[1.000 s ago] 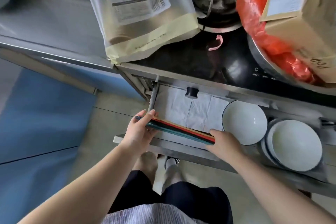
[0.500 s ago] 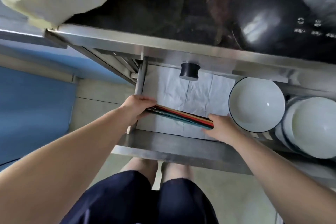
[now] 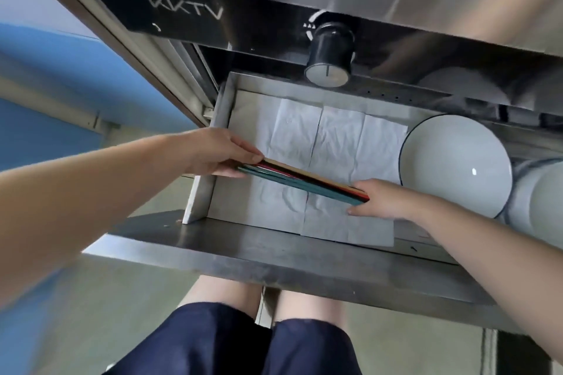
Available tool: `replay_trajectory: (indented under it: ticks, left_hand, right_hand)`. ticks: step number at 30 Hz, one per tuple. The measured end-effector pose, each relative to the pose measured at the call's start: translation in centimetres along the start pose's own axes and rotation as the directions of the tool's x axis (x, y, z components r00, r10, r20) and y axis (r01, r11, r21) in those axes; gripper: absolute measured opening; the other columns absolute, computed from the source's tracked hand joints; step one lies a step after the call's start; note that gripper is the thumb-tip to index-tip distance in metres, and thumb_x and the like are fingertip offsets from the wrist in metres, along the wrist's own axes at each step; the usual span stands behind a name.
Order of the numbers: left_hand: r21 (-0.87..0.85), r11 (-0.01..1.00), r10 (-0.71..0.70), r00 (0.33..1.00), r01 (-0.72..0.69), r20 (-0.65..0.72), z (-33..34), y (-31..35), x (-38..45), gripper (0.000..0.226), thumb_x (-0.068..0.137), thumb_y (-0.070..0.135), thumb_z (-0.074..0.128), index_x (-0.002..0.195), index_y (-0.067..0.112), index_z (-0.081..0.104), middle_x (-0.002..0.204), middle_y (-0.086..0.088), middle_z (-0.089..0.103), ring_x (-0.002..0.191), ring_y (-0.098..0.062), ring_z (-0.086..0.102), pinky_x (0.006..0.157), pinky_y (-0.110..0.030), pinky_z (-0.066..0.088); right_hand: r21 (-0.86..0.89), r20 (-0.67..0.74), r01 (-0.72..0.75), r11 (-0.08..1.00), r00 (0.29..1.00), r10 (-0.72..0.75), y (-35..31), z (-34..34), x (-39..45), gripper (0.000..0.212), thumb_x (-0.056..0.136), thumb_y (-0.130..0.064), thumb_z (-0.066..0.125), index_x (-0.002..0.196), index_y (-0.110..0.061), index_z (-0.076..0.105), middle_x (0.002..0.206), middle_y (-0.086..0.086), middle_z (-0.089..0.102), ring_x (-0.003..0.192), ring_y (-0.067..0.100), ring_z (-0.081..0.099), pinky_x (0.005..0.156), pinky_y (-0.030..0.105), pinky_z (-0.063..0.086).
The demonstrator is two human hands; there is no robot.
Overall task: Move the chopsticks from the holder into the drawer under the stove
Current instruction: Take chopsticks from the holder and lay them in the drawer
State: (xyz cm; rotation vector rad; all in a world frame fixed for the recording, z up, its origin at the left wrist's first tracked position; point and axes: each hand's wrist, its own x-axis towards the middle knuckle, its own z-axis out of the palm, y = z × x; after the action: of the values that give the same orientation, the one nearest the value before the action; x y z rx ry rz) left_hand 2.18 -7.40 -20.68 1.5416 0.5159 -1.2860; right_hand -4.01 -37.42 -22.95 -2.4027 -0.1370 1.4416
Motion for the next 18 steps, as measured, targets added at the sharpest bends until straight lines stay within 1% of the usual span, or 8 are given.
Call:
replay_trajectory:
  ticks: [3,6,9,10,12,15,16,18]
  left_hand:
    - [0.145,0.989,0.006,1.000,-0.002,-0.029,0.4,-0.6,0.9,0.016,0.083,0.012,0.067,0.098,0.009,0.071,0.091,-0.006,0.066,0.080,-0.012,0.063,0.063,-0.017,0.059]
    - [0.289,0.957,0.033,0.996,-0.008,-0.085,1.3,-2.0,2.0,0.009,0.085,0.013,0.065,0.093,0.011,0.070,0.075,-0.003,0.059,0.063,-0.008,0.057,0.057,-0.015,0.057]
    - [0.450,0.893,0.043,0.995,0.001,-0.089,1.9,-3.2,2.8,0.011,0.089,0.014,0.060,0.097,0.009,0.067,0.069,-0.003,0.051,0.055,-0.007,0.052,0.054,-0.015,0.054]
    - [0.534,0.845,0.038,0.996,0.012,-0.082,2.0,-3.4,2.9,0.010,0.091,0.014,0.057,0.095,0.009,0.065,0.068,-0.003,0.051,0.050,-0.006,0.052,0.051,-0.015,0.053]
    - [0.694,0.720,0.031,0.998,0.014,-0.053,2.4,-3.9,3.4,0.016,0.094,0.014,0.049,0.080,0.012,0.057,0.066,-0.001,0.052,0.042,-0.003,0.050,0.046,-0.016,0.048]
    - [0.848,0.529,0.032,0.999,0.004,-0.024,2.8,-4.3,3.9,0.023,0.095,0.017,0.045,0.072,0.016,0.050,0.065,0.001,0.054,0.042,-0.002,0.053,0.055,-0.025,0.045]
    - [0.902,0.431,0.032,0.999,0.004,-0.020,2.8,-4.2,3.9,0.024,0.094,0.018,0.046,0.071,0.018,0.049,0.067,0.001,0.055,0.047,-0.005,0.056,0.060,-0.029,0.044]
    - [0.973,0.232,0.063,0.998,-0.004,-0.011,3.1,-4.1,3.8,0.015,0.092,0.022,0.049,0.077,0.019,0.053,0.078,-0.001,0.057,0.072,-0.018,0.056,0.068,-0.030,0.040]
  right_hand:
    - [0.025,0.045,-0.028,0.999,0.999,0.027,0.5,1.2,0.9,0.023,0.081,-0.036,0.066,0.072,-0.028,0.046,0.065,-0.006,0.054,0.051,0.008,0.048,0.042,0.017,0.036]
    - [0.043,0.111,-0.064,0.997,0.992,0.059,0.7,2.4,1.7,0.018,0.079,-0.032,0.068,0.076,-0.024,0.053,0.063,-0.003,0.059,0.047,0.011,0.049,0.044,0.019,0.040]
    - [-0.008,0.171,-0.070,0.997,0.983,0.071,0.7,3.3,2.0,0.015,0.080,-0.028,0.067,0.075,-0.022,0.055,0.064,-0.002,0.059,0.045,0.006,0.053,0.043,0.016,0.044]
    - [-0.021,0.189,-0.075,0.997,0.979,0.078,0.6,3.6,2.2,0.014,0.080,-0.028,0.067,0.078,-0.020,0.055,0.066,-0.001,0.059,0.048,0.007,0.055,0.043,0.016,0.045]
    - [-0.068,0.207,-0.076,0.995,0.974,0.089,0.3,3.7,2.7,0.017,0.081,-0.028,0.066,0.085,-0.015,0.057,0.067,0.001,0.060,0.055,0.013,0.056,0.046,0.018,0.047]
    - [-0.174,0.197,-0.039,0.984,0.978,0.073,0.1,3.4,3.1,0.014,0.082,-0.030,0.063,0.085,-0.017,0.058,0.066,-0.002,0.057,0.054,0.012,0.054,0.048,0.020,0.048]
    - [-0.219,0.193,-0.020,0.975,0.979,0.063,0.1,3.3,3.2,0.013,0.082,-0.031,0.063,0.081,-0.019,0.057,0.066,-0.002,0.056,0.054,0.011,0.054,0.048,0.020,0.048]
    - [-0.291,0.191,0.012,0.957,0.980,0.046,0.2,3.3,3.3,0.018,0.083,-0.034,0.062,0.071,-0.023,0.053,0.067,-0.003,0.056,0.053,0.010,0.053,0.051,0.023,0.049]
